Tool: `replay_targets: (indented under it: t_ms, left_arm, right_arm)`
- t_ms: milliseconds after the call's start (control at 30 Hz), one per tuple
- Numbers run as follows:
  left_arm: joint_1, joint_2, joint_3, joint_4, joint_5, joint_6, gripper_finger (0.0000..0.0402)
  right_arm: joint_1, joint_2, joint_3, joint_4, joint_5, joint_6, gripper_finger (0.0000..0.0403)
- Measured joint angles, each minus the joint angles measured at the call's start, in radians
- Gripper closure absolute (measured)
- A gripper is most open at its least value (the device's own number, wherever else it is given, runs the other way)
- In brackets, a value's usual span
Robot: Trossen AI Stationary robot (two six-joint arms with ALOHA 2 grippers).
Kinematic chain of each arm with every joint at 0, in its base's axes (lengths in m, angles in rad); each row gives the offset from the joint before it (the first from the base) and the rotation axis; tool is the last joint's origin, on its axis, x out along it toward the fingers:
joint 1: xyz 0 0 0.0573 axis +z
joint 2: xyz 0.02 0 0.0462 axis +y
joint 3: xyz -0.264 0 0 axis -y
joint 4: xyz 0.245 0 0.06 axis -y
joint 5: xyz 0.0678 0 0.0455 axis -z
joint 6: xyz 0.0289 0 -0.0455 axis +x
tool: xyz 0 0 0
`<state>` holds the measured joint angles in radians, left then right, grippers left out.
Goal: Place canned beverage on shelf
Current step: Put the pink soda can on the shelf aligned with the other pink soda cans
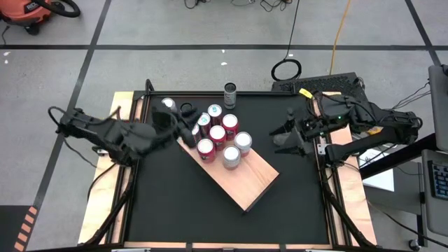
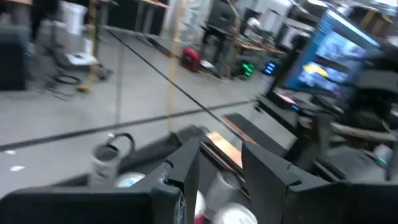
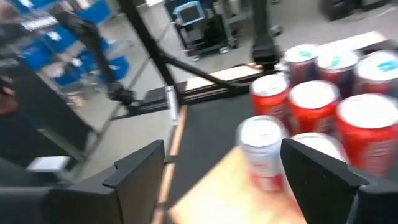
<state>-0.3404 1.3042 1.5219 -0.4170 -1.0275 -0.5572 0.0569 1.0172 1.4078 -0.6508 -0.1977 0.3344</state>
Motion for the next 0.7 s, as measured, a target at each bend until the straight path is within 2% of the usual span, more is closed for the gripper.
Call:
replay_targets:
  t_ms: [200,300,533,700]
  left_arm:
    - [0.154,-0.061,0.000,-0.109,0.003,-0.057,0.0284]
    - [0.251,-0.086,0.000,-0.203,0.046,-0.120,0.0284]
    - [0.493,-0.108,-0.001,-0.444,0.198,-0.248,0.0270]
    - [0.657,-0.099,-0.001,-0.550,0.381,-0.249,0.0248]
  right_arm:
    - [-0.066,0.000,0.000,-0.042,0.116,-0.111,0.0106]
    - [-0.100,0.000,0.000,-0.035,0.137,-0.139,0.0106]
    - [-0.175,0.000,0.000,-0.035,0.158,-0.189,0.0106]
    - [-0.211,0.000,0.000,-0.036,0.232,-0.138,0.0106]
